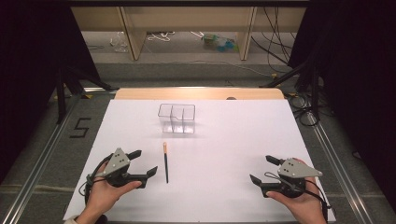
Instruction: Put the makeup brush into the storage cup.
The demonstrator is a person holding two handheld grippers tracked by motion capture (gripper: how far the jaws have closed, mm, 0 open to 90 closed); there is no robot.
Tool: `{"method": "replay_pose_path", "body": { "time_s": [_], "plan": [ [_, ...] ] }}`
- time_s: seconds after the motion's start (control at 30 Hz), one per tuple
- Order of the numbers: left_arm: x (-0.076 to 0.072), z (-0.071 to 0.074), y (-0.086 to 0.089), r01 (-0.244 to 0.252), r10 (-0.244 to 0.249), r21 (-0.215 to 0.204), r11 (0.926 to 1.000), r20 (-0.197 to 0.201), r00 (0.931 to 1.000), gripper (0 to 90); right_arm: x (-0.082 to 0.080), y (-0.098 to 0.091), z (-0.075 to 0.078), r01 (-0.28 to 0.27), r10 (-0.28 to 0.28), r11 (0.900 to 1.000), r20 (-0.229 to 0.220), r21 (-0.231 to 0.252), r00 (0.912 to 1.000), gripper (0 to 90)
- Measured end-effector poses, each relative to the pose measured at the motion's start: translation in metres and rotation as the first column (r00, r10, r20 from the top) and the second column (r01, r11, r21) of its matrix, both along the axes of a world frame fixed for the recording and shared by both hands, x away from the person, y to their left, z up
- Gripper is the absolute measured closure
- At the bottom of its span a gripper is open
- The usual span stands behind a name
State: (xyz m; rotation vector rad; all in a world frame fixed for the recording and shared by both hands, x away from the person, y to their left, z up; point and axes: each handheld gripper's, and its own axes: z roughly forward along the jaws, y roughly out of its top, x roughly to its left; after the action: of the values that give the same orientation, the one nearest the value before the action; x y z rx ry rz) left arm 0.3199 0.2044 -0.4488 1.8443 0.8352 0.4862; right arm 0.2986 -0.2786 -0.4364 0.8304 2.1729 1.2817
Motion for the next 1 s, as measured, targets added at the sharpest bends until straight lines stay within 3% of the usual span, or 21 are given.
{"method": "replay_pose_path", "body": {
  "time_s": [0.23,0.47,0.53,0.63,0.67,0.7,0.73,0.83,0.9,0.93,1.0],
  "plan": [
    [0.011,-0.003,-0.013,0.016,-0.013,0.043,0.9989,-0.058,0.9983,16.1,0.0,-0.001,0.0,0.001,-0.001,1.0,-0.009,-0.003,1.0,16.0],
    [0.028,-0.001,-0.022,0.0,0.012,0.111,0.9939,-0.115,0.9933,18.3,0.0,0.0,0.0,0.001,-0.001,1.0,-0.004,-0.007,1.0,16.1],
    [0.034,-0.003,-0.026,-0.004,0.027,0.153,0.9882,-0.151,0.9882,21.1,0.001,0.0,0.0,-0.003,0.003,1.0,-0.011,-0.002,0.9999,16.1],
    [0.041,-0.006,-0.031,-0.011,0.049,0.185,0.9826,-0.202,0.9781,23.1,0.001,0.0,0.0,-0.005,0.005,1.0,-0.012,0.0,0.9999,16.1],
    [0.044,-0.005,-0.029,0.025,0.031,0.245,0.9691,-0.224,0.9741,23.1,0.001,0.0,0.0,-0.003,0.002,1.0,-0.013,-0.003,0.9999,16.2],
    [0.045,-0.006,-0.031,0.025,0.039,0.246,0.9691,-0.251,0.9673,23.1,0.001,0.0,0.0,-0.003,0.003,1.0,-0.01,-0.003,0.9999,16.2],
    [0.047,-0.006,-0.034,0.027,0.04,0.257,0.9659,-0.254,0.9664,23.1,0.001,0.0,0.0,-0.005,0.005,1.0,-0.01,-0.003,0.9999,16.1],
    [0.053,-0.008,-0.041,0.018,0.054,0.249,0.9684,-0.281,0.9583,24.3,0.001,0.0,0.0,-0.004,0.004,1.0,-0.013,-0.003,0.9999,16.2],
    [0.058,-0.008,-0.046,0.007,0.074,0.259,0.966,-0.303,0.9502,25.6,0.001,0.0,0.0,-0.002,0.002,1.0,-0.012,-0.003,0.9999,16.2],
    [0.062,-0.009,-0.048,0.008,0.08,0.259,0.9658,-0.328,0.9414,26.1,0.001,0.0,0.0,-0.003,0.003,1.0,-0.013,-0.002,0.9999,16.2],
    [0.069,-0.009,-0.05,0.028,0.087,0.292,0.9559,-0.372,0.9242,27.2,0.001,0.0,0.0,-0.004,0.004,1.0,-0.013,-0.003,0.9999,16.2]
  ]
}}
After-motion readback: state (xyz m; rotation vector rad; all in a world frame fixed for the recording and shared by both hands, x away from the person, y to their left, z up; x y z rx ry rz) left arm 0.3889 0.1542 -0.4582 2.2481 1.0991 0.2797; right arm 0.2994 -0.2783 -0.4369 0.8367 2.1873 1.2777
